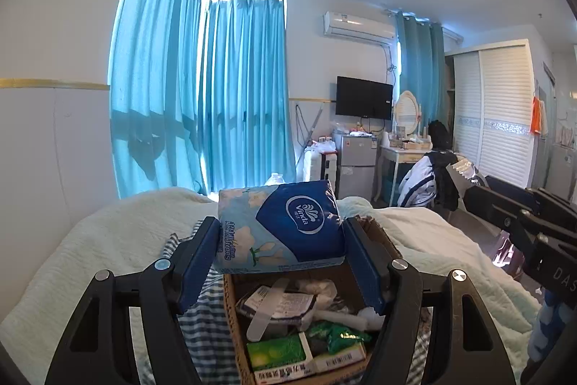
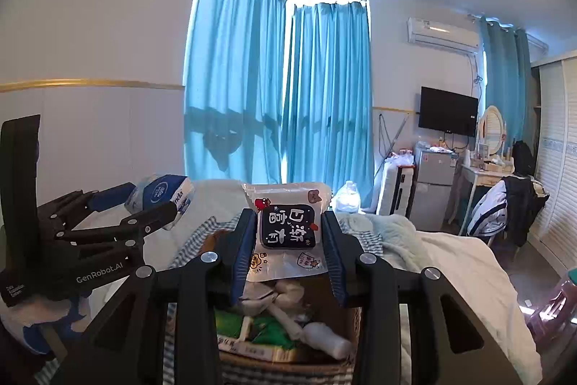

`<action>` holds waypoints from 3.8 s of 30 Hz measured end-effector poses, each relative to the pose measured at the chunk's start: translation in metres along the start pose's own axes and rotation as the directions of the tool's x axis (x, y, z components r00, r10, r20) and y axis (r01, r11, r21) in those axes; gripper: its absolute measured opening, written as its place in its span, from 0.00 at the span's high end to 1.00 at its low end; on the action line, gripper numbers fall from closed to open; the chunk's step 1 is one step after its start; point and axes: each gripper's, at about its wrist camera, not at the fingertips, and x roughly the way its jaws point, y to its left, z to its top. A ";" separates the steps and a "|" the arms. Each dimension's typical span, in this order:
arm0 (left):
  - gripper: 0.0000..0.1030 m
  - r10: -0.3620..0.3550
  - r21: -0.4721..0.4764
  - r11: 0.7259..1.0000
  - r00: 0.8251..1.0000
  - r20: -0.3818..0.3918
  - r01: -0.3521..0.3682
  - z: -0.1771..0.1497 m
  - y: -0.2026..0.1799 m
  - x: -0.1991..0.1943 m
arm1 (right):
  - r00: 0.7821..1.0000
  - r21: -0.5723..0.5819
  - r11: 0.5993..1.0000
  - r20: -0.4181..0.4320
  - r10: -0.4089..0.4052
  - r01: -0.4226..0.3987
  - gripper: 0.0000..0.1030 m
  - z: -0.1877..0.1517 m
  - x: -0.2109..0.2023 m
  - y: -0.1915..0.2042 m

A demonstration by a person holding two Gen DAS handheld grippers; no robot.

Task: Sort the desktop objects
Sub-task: 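Lift the tissue pack and white packet and carry both over the box, then lower the tissue pack and packet into the box and open both grippers, then withdraw both grippers toward the toothpaste tube and black hair tie, then grasp the white toothpaste tube with the left gripper while the right grasps the black hair tie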

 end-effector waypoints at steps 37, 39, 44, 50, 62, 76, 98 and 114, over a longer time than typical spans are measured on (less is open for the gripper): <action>0.02 -0.019 0.000 1.000 0.989 -0.149 0.019 -0.067 0.006 0.100 | 0.987 0.022 0.998 -0.151 -0.051 0.054 0.31 -0.082 0.123 -0.026; 0.00 -0.009 -0.008 1.000 0.991 -0.132 0.008 -0.059 0.010 0.093 | 0.990 0.020 0.998 -0.124 -0.064 0.067 0.24 -0.076 0.113 -0.026; 0.00 0.022 -0.027 0.999 0.996 -0.092 -0.024 -0.045 0.021 0.069 | 0.996 0.037 0.995 -0.028 -0.090 0.091 0.04 -0.060 0.080 -0.024; 0.00 0.043 -0.029 0.999 0.997 -0.068 -0.045 -0.037 0.029 0.044 | 0.998 0.057 0.997 0.007 -0.059 0.058 0.00 -0.058 0.048 -0.023; 0.00 0.081 0.006 0.997 0.995 -0.066 -0.081 -0.052 0.029 0.007 | 0.996 0.010 0.997 -0.051 -0.074 0.075 0.00 -0.084 0.021 -0.010; 0.00 0.059 0.017 0.998 0.983 -0.176 -0.057 -0.099 0.032 -0.016 | 0.978 -0.028 0.999 -0.205 0.035 -0.042 0.00 -0.130 0.013 0.018; 0.00 0.068 0.166 0.986 0.833 -0.549 0.030 -0.195 0.021 0.043 | 0.808 -0.083 0.975 -0.578 0.120 -0.204 0.30 -0.221 0.081 0.060; 0.01 -0.018 0.129 0.976 0.655 -0.755 0.175 -0.252 0.011 0.084 | 0.651 -0.004 0.973 -0.744 0.150 -0.230 0.47 -0.273 0.140 0.063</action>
